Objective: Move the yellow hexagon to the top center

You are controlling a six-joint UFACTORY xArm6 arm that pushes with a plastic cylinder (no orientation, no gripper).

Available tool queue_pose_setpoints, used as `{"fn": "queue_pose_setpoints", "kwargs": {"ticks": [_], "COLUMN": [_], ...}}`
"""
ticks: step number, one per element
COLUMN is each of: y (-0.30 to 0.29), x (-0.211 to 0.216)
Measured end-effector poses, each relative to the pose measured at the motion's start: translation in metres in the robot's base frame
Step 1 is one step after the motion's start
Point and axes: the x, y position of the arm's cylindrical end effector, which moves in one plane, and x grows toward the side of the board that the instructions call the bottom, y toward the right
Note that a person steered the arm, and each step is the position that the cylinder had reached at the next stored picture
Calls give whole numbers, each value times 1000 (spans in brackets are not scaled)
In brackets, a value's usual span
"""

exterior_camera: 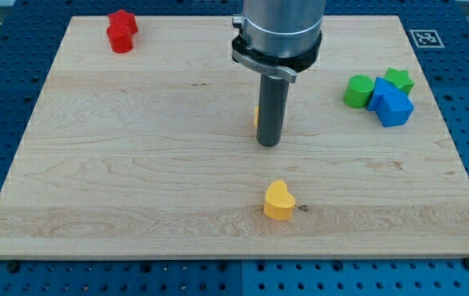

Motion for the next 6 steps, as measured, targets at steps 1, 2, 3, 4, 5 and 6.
{"fn": "queue_pose_setpoints", "kwargs": {"ticks": [1,2,3,4,5,6], "y": [0,0,0,0,1,5], "x": [-16,-35,-55,-77,-101,-125]}}
